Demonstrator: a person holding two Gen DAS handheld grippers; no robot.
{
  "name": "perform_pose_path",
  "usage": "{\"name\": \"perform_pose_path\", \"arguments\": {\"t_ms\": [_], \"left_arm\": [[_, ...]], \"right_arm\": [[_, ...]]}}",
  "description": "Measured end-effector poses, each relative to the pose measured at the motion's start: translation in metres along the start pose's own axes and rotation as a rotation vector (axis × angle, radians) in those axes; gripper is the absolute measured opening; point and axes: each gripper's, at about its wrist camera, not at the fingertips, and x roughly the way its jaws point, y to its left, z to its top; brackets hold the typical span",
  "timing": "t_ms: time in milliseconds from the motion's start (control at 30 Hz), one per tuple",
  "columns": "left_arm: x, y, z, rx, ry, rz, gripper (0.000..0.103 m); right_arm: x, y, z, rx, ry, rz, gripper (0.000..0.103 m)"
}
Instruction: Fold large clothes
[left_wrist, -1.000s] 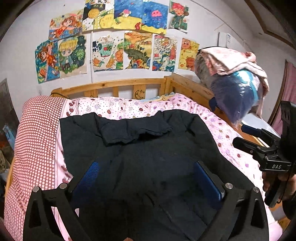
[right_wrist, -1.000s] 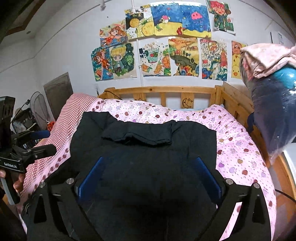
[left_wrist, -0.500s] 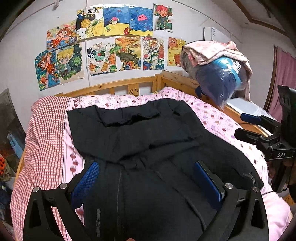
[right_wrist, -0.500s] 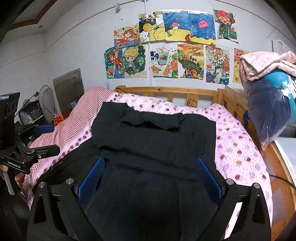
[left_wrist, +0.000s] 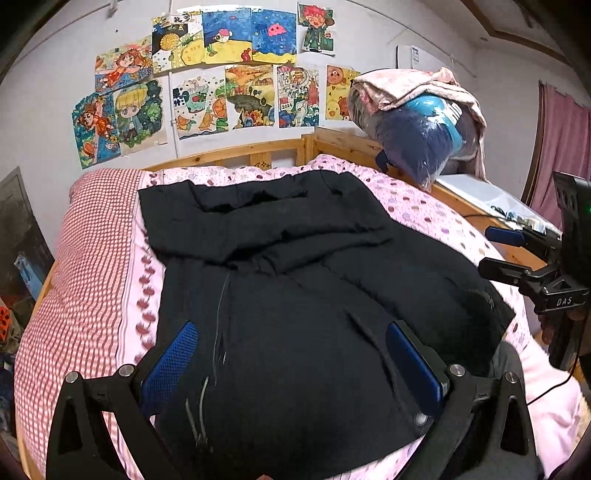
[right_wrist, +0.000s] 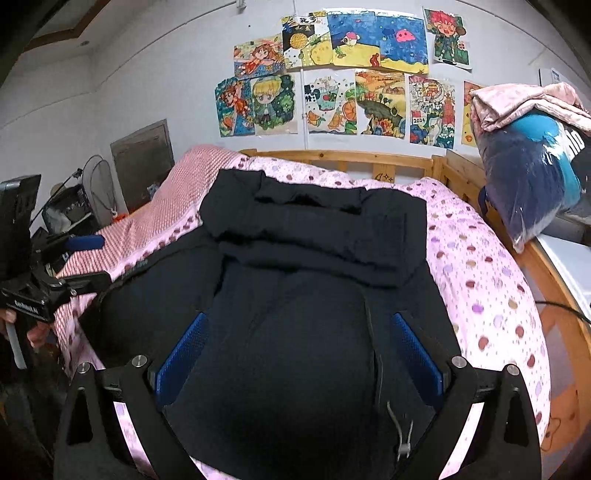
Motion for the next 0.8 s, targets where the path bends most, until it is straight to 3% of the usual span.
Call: {"name": "perform_pose_path", "arguments": {"t_ms": [333, 800], "left_arm": [[-0.027, 0.012, -0.069, 0.066, -0.034, 0.030, 0.103], [-0.011, -0.015, -0.105, 0.204, 0.016, 0.043, 0.103]], "right_arm": [[-0.019, 0.015, -0.052, -0.100, 0.038, -0.022, 0.097], [-0.014, 0.019, -0.101, -0.081, 0.084, -0.044, 0.097]]}}
